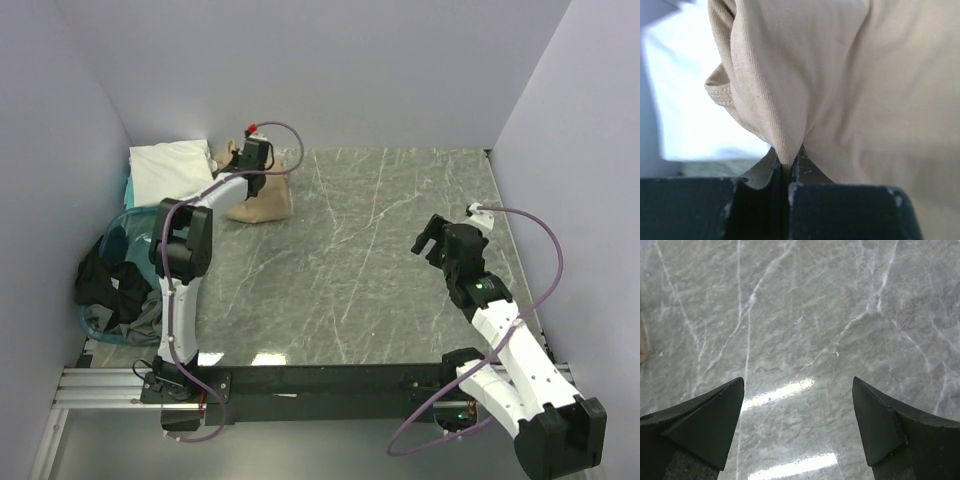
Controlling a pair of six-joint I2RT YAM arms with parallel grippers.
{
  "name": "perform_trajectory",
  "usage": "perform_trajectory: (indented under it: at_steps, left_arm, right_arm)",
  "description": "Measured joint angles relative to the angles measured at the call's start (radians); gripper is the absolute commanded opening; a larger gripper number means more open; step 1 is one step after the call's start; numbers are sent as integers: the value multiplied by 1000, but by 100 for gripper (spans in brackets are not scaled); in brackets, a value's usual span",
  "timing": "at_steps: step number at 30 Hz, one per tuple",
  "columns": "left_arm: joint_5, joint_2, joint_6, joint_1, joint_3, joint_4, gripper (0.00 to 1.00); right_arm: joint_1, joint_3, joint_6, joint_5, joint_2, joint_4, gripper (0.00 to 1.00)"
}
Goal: Fold and stack the t-shirts
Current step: Neatly place the folded tshirt to the corner
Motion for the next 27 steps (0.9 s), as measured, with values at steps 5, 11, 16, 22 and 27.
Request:
perform_trajectory:
  at_steps: [5,11,16,22,27]
  left_arm:
    - [-25,0,178,73,19,75,1]
    - [-5,0,378,135,22,204,1]
    - [11,0,442,172,71,207,1]
    - [21,-2,491,185,104,209,1]
    - [53,-27,509,182,104,188,1]
  right_arm:
    - [0,0,0,16,53,11,94]
    - [0,0,0,26,119,16,94]
    - [0,0,-1,28,158,16,94]
    - [0,1,-1,36,196,21,94]
    - [0,1,-1,37,227,21,94]
